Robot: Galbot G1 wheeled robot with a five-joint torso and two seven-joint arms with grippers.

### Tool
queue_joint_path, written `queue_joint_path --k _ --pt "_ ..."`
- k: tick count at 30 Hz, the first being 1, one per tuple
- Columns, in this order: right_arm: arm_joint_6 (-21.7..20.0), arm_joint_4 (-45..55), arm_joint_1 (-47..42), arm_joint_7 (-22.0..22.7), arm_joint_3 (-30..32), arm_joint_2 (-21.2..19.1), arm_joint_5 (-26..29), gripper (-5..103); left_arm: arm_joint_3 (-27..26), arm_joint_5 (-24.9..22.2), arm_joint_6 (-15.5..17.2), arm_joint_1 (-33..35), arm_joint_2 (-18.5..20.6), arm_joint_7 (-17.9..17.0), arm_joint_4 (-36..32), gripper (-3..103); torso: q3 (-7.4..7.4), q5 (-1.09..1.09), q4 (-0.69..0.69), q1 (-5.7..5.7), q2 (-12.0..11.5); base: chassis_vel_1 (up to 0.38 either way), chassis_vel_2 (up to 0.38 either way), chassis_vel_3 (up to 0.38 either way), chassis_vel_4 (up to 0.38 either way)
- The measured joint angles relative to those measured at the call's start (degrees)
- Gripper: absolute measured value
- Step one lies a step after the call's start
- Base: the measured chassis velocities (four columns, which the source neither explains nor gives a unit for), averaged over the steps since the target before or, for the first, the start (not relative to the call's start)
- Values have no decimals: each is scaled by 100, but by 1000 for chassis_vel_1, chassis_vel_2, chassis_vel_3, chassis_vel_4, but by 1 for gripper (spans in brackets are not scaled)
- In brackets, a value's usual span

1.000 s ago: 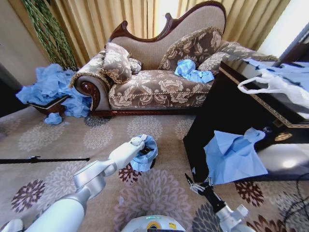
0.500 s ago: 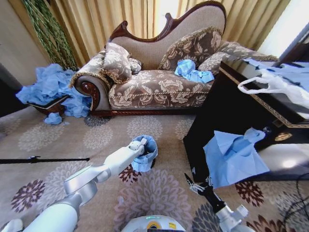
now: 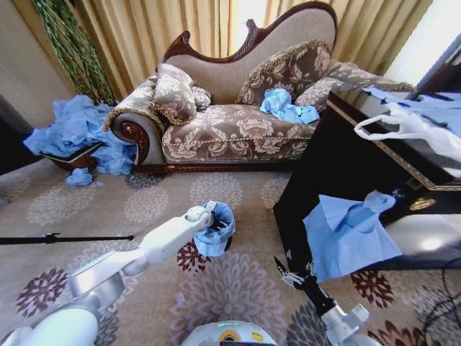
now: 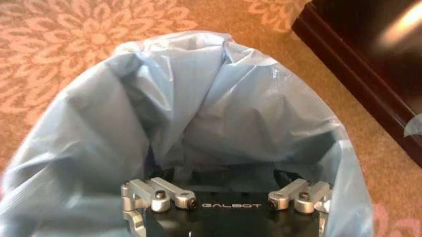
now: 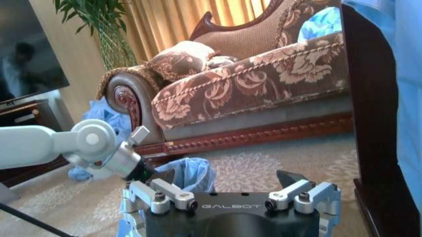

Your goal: Place a garbage bag over the trash bin.

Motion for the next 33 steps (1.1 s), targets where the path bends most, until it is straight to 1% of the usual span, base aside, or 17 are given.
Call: queue_joint_path --k 5,8,12,15,16,19,20,22,23,25,26,27,28,29,30,32,33 --pt "-16 32 -1 44 -3 0 -33 100 -194 -183 -1 171 381 -186 -595 100 0 0 1 0 0 0 0 0 0" --pt "-24 59 -25 63 -44 17 -122 100 -494 -435 -3 274 689 -465 -1198 100 0 2 1 0 0 0 0 0 0" --pt "-27 72 -28 108 -65 50 -197 100 -729 -468 -4 312 792 -484 -1454 100 0 -1 -1 0 0 0 0 0 0" --pt "-81 175 -57 211 -67 90 -279 100 -1228 -484 -6 408 1035 -486 -1896 100 0 0 -3 0 0 0 0 0 0" --pt "-81 175 -57 211 -67 90 -279 100 -1228 -484 -6 408 1035 -486 -1896 100 0 0 -3 0 0 0 0 0 0" --pt "-95 262 -66 442 -66 105 -382 100 -2035 -129 -74 929 1432 -413 -2583 100 0 0 -1 0 0 0 0 0 0" --pt "-95 262 -66 442 -66 105 -382 100 -2035 -129 -74 929 1432 -413 -2583 100 0 0 -1 0 0 0 0 0 0" --pt "-108 353 -34 903 -94 128 -468 100 -2743 193 -497 1607 1705 -367 -3139 100 -1 2 0 0 1 0 0 0 0" --pt "-108 353 -34 903 -94 128 -468 100 -2743 193 -497 1607 1705 -367 -3139 100 -1 2 0 0 1 0 0 0 0" --pt "-122 470 31 1489 -102 153 -583 100 -3595 312 -810 2531 1854 -481 -3716 100 0 -4 1 0 0 0 0 0 0" --pt "-115 569 37 1777 -147 150 -670 100 -4229 360 -931 3069 1879 -526 -4011 100 0 -1 -2 0 0 0 0 0 0" --pt "-109 663 31 1979 -203 144 -770 100 -4638 395 -1022 3477 1879 -544 -4190 100 -1 6 -2 0 1 0 0 0 0" --pt "-109 663 31 1979 -203 144 -770 100 -4638 395 -1022 3477 1879 -544 -4190 100 -1 6 -2 0 1 0 0 0 0" --pt "-102 822 20 2315 -299 142 -971 100 -5233 436 -1232 4250 1818 -543 -4492 100 -1 3 2 -1 1 0 0 0 0" --pt "-101 1000 -1 2575 -363 160 -1144 100 -5712 458 -1420 4852 1718 -524 -4758 100 0 -9 4 0 1 0 0 0 0" --pt "-103 1329 -88 2797 -398 256 -1297 100 -6304 552 -1699 5563 1530 -472 -5123 100 -1 4 4 -1 1 0 0 0 0" --pt "-103 1329 -88 2797 -398 256 -1297 100 -6304 552 -1699 5563 1530 -472 -5123 100 -1 4 4 -1 1 0 0 0 0"
